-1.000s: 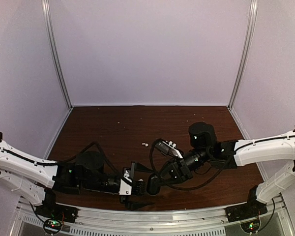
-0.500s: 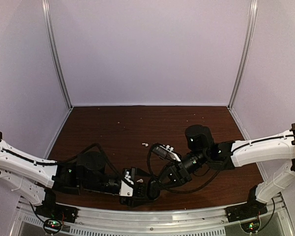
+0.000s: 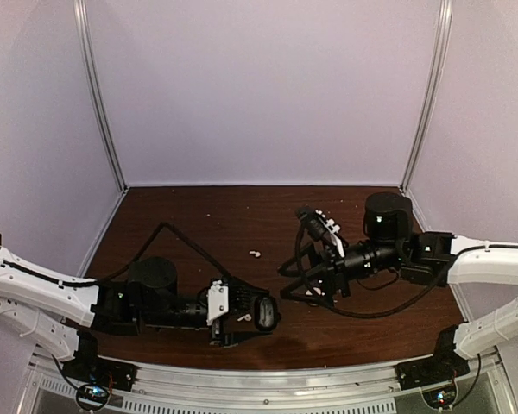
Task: Insert the wireless bluetooth earbuds into the charging case
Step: Pass from the right arm to the left
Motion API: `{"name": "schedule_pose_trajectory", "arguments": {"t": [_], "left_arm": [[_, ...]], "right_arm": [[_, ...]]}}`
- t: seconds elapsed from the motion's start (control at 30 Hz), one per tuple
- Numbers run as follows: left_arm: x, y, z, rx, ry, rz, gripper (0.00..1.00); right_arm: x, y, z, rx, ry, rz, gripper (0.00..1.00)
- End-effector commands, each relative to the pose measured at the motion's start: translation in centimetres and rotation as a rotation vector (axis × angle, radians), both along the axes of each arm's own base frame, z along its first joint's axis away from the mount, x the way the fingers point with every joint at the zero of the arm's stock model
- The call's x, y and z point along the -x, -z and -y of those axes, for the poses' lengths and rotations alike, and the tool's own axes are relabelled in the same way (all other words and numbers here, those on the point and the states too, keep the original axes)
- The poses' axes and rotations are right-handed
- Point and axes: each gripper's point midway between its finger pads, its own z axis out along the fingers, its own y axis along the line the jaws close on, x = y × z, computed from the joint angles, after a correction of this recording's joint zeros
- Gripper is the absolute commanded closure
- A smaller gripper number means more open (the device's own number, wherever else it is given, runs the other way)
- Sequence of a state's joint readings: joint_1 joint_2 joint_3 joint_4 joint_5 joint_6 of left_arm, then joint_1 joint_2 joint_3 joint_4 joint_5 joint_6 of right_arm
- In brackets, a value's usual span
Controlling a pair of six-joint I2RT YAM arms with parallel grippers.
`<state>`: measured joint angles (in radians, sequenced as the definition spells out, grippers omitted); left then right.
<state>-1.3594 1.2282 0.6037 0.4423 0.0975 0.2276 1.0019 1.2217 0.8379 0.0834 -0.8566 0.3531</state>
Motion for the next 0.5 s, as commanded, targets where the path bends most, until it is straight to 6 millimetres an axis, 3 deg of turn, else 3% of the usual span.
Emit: {"name": "schedule_pose_trajectory", "arguments": {"t": [0.0, 0.1, 0.27, 0.47], "left_arm": [[-1.2, -3.0, -0.1, 0.124, -0.02, -0.164, 0.51], [-2.0, -3.2, 0.1, 0.118, -0.034, -0.256, 0.52], [-2.7, -3.3, 0.6, 0.093, -0.04, -0.394, 0.54], [-3.0, -3.6, 1.4, 0.083, -0.023, -0.525, 0.56]], "right_arm": [[-4.1, -2.0, 2.5, -0.027, 0.281, 0.263, 0.14], [-5.3, -2.0, 4.6, -0.041, 0.404, 0.374, 0.15], [-5.2, -3.5, 7.6, -0.141, 0.52, 0.556, 0.16], [-5.1, -2.2, 7.6, -0.051, 0.555, 0.741, 0.19]]}}
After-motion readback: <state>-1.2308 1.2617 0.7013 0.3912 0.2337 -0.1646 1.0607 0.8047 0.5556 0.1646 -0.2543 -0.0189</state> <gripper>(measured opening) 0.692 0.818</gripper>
